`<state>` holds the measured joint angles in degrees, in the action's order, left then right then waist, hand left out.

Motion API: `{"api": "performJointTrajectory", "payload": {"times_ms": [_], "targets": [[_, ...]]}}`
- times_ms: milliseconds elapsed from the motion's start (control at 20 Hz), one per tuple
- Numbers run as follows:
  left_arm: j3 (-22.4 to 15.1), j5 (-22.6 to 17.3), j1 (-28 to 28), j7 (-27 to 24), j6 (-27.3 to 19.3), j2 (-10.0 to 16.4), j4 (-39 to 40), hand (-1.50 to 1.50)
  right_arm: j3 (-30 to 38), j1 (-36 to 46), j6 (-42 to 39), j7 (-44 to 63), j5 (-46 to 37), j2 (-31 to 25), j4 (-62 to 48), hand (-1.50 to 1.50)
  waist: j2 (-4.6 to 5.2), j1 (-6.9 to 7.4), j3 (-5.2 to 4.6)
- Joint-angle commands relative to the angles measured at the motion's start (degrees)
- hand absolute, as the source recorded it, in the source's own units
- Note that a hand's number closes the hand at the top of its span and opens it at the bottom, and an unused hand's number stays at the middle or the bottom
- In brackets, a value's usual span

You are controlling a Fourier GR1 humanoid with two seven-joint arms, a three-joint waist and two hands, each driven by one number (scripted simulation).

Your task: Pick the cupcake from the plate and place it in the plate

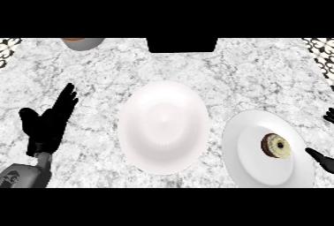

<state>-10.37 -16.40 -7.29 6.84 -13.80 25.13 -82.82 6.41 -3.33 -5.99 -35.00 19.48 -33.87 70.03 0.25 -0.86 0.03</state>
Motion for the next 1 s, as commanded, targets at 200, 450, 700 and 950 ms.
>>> {"api": "performJointTrajectory", "payload": {"times_ms": [200,450,700,950], "targets": [[1.9,0.07,-2.68,1.51,2.79,-0.8,2.66,0.0,-3.85,-3.07,0.15,-6.98,-13.32,-3.54,-3.12,-1.5,-0.27,0.58,-0.05],[4.34,1.19,-2.07,-1.77,5.47,-1.0,4.78,0.0,-3.98,-3.78,1.38,-3.52,-18.01,-4.22,-0.69,-1.5,-0.29,0.76,-0.06],[2.82,3.46,-2.32,1.78,2.84,-3.92,2.13,0.0,-4.86,-1.04,-2.16,7.34,-20.25,-7.43,2.39,-1.5,-0.29,0.93,-0.04],[5.31,1.97,-2.74,3.76,5.52,-2.19,0.38,0.0,-7.41,-4.6,-3.44,15.12,-24.26,-8.97,11.22,-1.5,-0.37,0.76,-0.06]]}}
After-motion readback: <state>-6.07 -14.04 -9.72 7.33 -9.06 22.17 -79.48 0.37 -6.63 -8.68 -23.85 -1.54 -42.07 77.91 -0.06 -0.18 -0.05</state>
